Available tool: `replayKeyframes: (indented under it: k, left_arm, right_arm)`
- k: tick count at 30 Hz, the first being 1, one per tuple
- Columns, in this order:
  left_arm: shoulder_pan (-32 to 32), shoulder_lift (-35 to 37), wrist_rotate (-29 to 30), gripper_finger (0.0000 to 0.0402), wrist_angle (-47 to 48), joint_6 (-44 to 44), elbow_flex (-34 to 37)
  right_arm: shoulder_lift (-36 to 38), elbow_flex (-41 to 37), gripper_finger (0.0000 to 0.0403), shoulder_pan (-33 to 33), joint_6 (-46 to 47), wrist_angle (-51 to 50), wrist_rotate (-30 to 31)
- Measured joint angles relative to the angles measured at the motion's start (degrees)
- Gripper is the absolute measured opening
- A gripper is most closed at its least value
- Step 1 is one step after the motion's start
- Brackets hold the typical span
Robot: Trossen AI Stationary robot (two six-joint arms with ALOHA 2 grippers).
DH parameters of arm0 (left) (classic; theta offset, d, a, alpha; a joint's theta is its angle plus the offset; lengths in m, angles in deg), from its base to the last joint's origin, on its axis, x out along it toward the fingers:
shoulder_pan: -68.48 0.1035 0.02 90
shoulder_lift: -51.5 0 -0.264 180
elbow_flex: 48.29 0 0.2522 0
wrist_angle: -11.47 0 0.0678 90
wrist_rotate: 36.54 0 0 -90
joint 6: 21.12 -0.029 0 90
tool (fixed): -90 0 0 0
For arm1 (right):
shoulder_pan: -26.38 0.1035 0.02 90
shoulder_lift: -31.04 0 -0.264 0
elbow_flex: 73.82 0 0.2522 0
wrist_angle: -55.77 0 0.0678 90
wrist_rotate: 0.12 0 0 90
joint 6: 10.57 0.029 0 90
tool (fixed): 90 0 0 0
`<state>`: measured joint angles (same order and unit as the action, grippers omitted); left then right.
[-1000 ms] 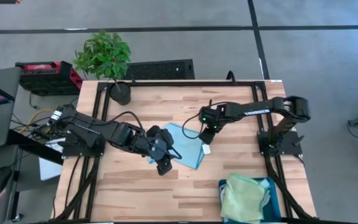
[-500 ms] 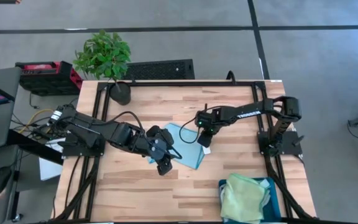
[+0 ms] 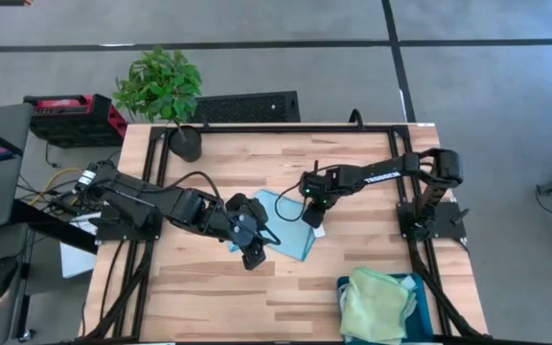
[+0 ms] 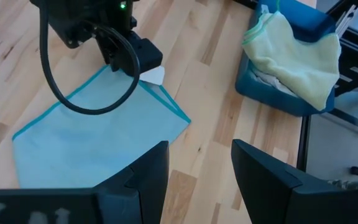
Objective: Fold microfiber towels
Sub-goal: Fold the blue microfiber towel
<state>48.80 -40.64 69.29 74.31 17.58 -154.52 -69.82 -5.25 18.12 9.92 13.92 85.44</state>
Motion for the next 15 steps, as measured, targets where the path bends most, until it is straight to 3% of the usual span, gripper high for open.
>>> replayKeyframes:
  k: [15]
  left_arm:
    - [0.00,0.00,0.01,0.0167,0.00,-0.04,0.00]
  right_arm:
    - [-2.25,0.20,0.0115,0.64,-3.54,1.63,0.36]
